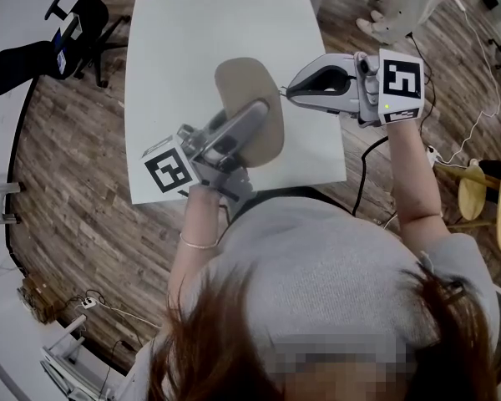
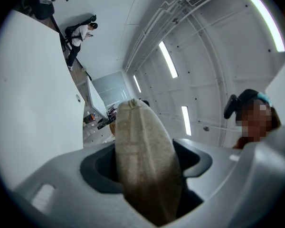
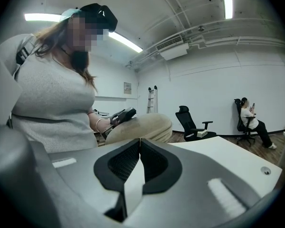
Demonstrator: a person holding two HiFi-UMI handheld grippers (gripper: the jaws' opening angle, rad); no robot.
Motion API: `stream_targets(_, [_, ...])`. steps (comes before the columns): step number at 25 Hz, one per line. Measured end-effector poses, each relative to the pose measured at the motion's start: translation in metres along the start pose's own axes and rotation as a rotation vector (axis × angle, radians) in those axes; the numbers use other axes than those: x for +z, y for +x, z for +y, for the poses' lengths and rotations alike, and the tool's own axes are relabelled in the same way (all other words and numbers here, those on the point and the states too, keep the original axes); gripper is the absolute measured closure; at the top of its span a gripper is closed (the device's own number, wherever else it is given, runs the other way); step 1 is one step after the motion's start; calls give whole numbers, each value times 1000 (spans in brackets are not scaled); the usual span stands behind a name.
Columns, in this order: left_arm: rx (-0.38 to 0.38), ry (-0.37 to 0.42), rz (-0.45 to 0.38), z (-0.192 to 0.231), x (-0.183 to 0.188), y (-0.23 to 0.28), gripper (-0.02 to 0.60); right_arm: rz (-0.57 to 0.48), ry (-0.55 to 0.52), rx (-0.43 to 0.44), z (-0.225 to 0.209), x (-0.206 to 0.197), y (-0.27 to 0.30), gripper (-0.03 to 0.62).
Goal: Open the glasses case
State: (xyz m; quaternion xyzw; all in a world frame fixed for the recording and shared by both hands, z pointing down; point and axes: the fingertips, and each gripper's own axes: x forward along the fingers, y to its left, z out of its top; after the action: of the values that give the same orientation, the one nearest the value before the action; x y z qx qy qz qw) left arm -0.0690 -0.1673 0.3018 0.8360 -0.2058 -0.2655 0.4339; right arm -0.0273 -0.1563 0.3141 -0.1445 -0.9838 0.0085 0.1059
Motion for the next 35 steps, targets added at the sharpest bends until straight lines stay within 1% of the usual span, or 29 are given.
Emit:
stream_targets(7, [9, -29, -12, 4, 5, -1, 255, 11, -1, -7, 5, -3, 3, 585])
stream_targets(11, [14, -19, -8, 8, 11, -3, 255, 27, -3, -10, 5, -5, 8, 585])
stream_targets(17, [15, -37, -14, 10, 17, 1, 255, 28, 5, -3, 7, -5, 8, 585])
stream_targets(30, [11, -39, -28, 13, 33, 9, 255, 45, 3, 2, 9, -4, 9, 585])
stream_targets(35, [13, -36, -39, 13, 27, 9, 255, 37, 5, -3, 20, -11, 8, 585])
